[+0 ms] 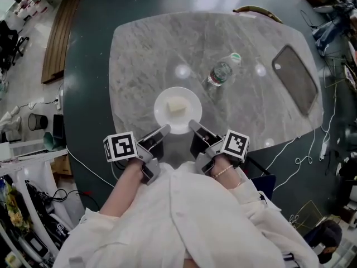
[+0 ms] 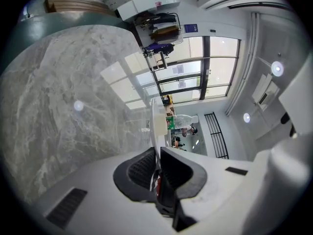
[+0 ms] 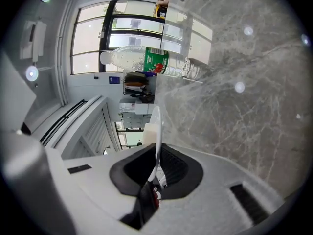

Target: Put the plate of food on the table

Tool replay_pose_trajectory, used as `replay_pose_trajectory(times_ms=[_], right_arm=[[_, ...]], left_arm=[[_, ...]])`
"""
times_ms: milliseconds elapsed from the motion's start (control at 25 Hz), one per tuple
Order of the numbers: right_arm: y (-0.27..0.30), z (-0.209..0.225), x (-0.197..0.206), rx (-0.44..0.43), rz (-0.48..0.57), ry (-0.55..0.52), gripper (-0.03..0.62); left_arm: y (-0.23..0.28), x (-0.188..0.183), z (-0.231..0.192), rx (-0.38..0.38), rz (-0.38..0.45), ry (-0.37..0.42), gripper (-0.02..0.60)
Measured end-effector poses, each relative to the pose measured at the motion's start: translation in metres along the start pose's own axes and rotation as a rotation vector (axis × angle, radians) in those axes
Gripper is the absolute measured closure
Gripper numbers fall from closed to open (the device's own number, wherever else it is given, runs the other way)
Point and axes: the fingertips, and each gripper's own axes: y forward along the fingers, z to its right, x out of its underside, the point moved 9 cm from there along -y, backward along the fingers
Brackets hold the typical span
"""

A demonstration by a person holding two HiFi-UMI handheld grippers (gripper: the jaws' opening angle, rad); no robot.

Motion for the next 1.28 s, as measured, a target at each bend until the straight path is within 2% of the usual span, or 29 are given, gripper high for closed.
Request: replay_pose_trajectory(times_ms=[160,280,560,720,960,1280], right_arm=[[0.003,0.006,0.005,0.015,0.016,0.032,0.580],[-0.001,0.012,0.003,0.039,0.023,0.043,0.580],[0.001,0.028,0.016,0.102,0.015,0.077,0.580],[0.005,0.035,0.017,0.123,0.010,0.077,0.580],[0.007,0.042,0.016,0.141,0.011,0.082,0.580],[0.012,0.051,0.017,0.166,0.028,0.109,0.580]], left_arm=[[0.000,-0.003,-0.006,-0.014,-0.037,-0.008,0.554],[0.006,0.001,-0.008,-0.028,-0.053,-0.048,0.554],[0.004,0.003,-0.028,-0.071,-0.109,-0.037,0.554],[0.005,0.003,-0.035,-0.073,-0.113,-0.087,0.554],[0.010,0.001,-0.045,-0.089,-0.138,-0.071,0.554],[0.013,-0.001,-0.057,-0.100,-0.143,-0.097,0.554]])
